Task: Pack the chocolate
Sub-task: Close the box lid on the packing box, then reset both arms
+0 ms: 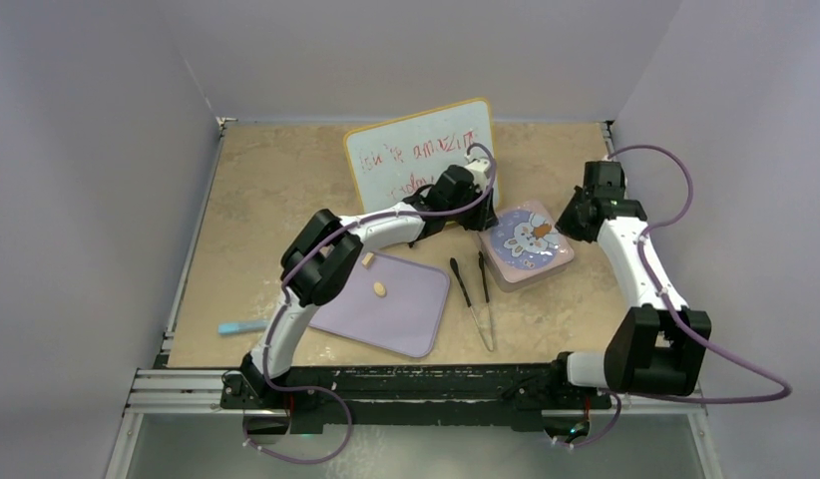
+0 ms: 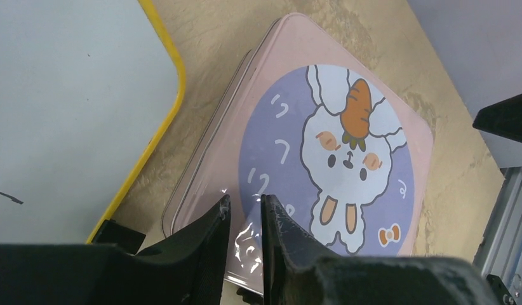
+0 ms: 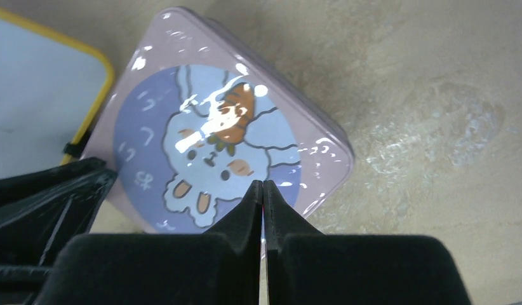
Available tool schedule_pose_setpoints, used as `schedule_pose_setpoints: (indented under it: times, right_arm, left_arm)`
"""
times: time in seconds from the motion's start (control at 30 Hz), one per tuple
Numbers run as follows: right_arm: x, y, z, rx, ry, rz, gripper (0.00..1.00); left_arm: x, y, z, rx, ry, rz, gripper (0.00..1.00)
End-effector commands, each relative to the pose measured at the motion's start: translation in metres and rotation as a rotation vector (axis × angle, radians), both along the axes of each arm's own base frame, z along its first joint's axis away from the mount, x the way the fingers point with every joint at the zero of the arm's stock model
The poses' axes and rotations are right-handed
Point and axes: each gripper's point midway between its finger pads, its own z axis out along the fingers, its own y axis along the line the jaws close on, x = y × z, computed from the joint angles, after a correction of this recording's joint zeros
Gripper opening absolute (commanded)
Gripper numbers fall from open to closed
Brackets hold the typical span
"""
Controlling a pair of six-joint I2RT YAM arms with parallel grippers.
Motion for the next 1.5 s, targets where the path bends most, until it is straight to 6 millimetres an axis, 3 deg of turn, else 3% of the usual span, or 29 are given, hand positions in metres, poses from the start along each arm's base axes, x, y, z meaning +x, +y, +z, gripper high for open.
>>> schedule_pose_setpoints:
  times: [0.0, 0.1, 0.2, 0.37, 0.43, 0.47, 0.53, 0.6, 0.8, 1.0, 1.17, 1.47]
  right_arm:
    - [0.001, 0.033, 0.021, 0.095, -0.1, 0.182, 0.0]
    - [-0.002, 0.066, 0.037, 0.177, -0.212, 0.357, 0.06]
    - [-0.003, 0.089, 0.047, 0.208, -0.276, 0.456, 0.08]
    - [-0.001, 0.12, 0.035, 0.223, -0.254, 0.547, 0.05]
    - [0.002, 0.133, 0.03, 0.221, -0.245, 0.574, 0.04]
    - [0.004, 0.141, 0.028, 0.22, -0.241, 0.593, 0.04]
    - [0.008, 0.157, 0.025, 0.206, -0.239, 0.632, 0.03]
    - [0.014, 0.169, 0.019, 0.192, -0.226, 0.665, 0.02]
    - [0.024, 0.2, 0.004, 0.088, -0.164, 0.743, 0.01]
    - [0.03, 0.204, -0.02, -0.022, -0.104, 0.743, 0.03]
    - [0.04, 0.196, -0.045, -0.092, -0.027, 0.722, 0.04]
    - [0.049, 0.164, -0.055, -0.258, 0.05, 0.619, 0.04]
  left_arm:
    - [-0.007, 0.015, 0.023, 0.067, 0.003, 0.005, 0.24]
    - [-0.007, 0.024, 0.076, 0.025, -0.056, 0.027, 0.27]
    - [-0.012, 0.047, 0.132, -0.018, -0.118, 0.07, 0.37]
    - [-0.03, 0.105, 0.189, -0.024, -0.197, 0.187, 0.51]
    - [-0.043, 0.13, 0.204, -0.021, -0.214, 0.236, 0.6]
    - [-0.05, 0.142, 0.209, -0.017, -0.216, 0.252, 0.7]
    - [-0.069, 0.165, 0.211, -0.008, -0.212, 0.271, 0.82]
    - [-0.088, 0.186, 0.213, -0.002, -0.211, 0.281, 0.86]
    - [-0.136, 0.254, 0.201, 0.048, -0.227, 0.348, 0.9]
    - [-0.166, 0.304, 0.171, 0.105, -0.231, 0.411, 0.91]
    - [-0.174, 0.325, 0.167, 0.122, -0.261, 0.457, 0.91]
    - [-0.178, 0.328, 0.16, 0.145, -0.252, 0.442, 0.91]
